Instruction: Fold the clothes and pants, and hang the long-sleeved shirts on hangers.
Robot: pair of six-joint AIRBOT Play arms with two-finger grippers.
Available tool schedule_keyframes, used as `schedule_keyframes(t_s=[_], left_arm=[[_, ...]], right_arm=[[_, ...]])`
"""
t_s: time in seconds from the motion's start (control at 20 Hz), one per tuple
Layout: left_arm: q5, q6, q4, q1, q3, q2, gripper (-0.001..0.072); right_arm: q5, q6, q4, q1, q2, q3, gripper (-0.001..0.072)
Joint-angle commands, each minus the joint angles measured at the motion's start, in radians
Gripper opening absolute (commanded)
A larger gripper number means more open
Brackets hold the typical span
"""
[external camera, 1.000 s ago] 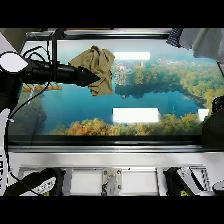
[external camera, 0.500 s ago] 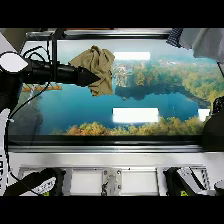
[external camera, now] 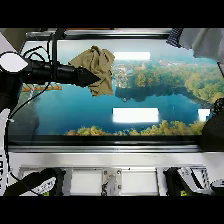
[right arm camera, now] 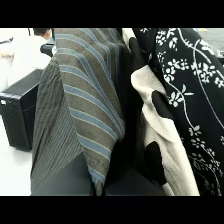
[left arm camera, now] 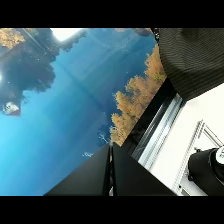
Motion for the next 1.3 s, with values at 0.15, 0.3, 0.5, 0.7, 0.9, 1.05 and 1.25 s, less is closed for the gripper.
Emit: schedule_keyframes(t_s=[0.15,0.3,0.5,0.7,0.9,1.05,1.25], left_arm=[[-0.001,0.0,0.002,0.0,0.0,0.0,0.0014],[-0.008,0.0,0.002,0.0,0.0,0.0,0.0014],[-0.027,0.0,0.002,0.0,0.0,0.0,0.0014],[-0.026,0.0,0.002,0.0,0.0,0.0,0.0014],[-0.016,-0.004,0.001,-0.001,0.0,0.0,0.0013],[0.019,-0.039,0.001,-0.001,-0.001,0.0,0.0013],[0.049,-0.053,0.003,-0.018,-0.026,0.018,0.0013]], right_arm=[[0.032,0.002,0.103,-0.002,0.044,0.0,0.0376],[0.01,0.002,0.182,-0.002,0.077,0.0,0.0464],[-0.071,0.0,0.373,-0.002,0.132,0.0,0.0464],[-0.062,-0.286,0.698,0.094,0.165,0.0,0.0463],[0.062,-0.614,0.819,0.355,0.151,-0.013,0.0463],[0.268,-0.665,0.82,0.59,0.121,-0.05,0.0464],[0.558,-0.665,0.807,0.926,0.056,-0.139,0.0461]])
